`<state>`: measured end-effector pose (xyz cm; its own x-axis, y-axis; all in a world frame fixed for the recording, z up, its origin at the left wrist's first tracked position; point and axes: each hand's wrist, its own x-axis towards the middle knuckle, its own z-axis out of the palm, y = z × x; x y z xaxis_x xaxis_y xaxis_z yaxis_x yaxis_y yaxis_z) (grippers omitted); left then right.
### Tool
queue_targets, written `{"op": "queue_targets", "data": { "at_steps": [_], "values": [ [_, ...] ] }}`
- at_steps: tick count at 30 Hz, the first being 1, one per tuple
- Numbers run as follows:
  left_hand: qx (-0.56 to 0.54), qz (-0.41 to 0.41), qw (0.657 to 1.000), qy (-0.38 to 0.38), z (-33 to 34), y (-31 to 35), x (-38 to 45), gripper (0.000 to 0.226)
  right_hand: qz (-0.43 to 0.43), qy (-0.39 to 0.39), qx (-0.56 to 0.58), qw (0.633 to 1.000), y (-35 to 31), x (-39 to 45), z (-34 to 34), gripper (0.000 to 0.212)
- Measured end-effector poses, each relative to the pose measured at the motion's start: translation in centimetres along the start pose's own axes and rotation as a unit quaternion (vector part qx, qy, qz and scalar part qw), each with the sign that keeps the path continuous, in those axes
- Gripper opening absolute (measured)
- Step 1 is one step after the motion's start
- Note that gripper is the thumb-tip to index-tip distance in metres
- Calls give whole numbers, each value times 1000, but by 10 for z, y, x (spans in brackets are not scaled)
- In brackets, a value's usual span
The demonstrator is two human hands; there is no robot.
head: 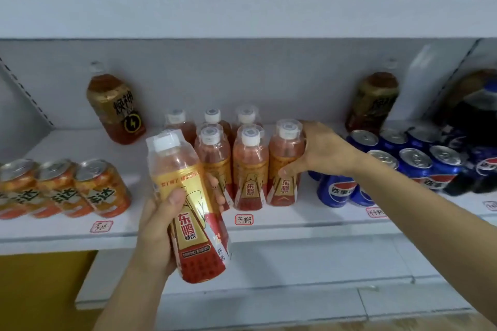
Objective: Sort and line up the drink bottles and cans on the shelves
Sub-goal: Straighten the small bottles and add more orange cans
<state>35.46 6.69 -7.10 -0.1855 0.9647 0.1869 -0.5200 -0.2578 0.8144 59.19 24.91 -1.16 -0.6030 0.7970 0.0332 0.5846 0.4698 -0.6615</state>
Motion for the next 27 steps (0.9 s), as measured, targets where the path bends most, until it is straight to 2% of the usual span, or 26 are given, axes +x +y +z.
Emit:
{"op": "queue_targets", "data": {
  "at_steps": [3, 7, 18, 20, 22, 23, 25, 27],
  "values": [
    [-10, -23, 999, -28, -7, 2, 5, 47, 3, 7, -8, 1000, -1, -2, 3, 62],
    [-4, -39, 998, -41, -11, 0, 13, 73, 11, 15, -7, 1000, 5, -6, 4, 63],
    [12, -54, 995, -88, -5, -2, 31, 70, 32, 8, 18, 999, 11, -10, 6, 68],
    [20, -46, 993, -106, 2, -3, 35, 68, 42, -1, 15, 999, 8, -14, 5, 77],
    [22, -39, 990, -132, 12, -3, 41, 73, 38, 34, -6, 999, 2, -20, 1, 95],
    [26, -35, 988, -146, 19, -2, 44, 77, 34, 75, -16, 997, -4, -26, -3, 96],
    [48, -25, 983, -174, 34, 1, 53, 85, -4, 179, -10, 984, -17, -41, -15, 79],
    [80, -7, 977, -199, 57, 3, 57, 96, -67, 215, 56, 973, -36, -56, -29, 68]
  ]
}}
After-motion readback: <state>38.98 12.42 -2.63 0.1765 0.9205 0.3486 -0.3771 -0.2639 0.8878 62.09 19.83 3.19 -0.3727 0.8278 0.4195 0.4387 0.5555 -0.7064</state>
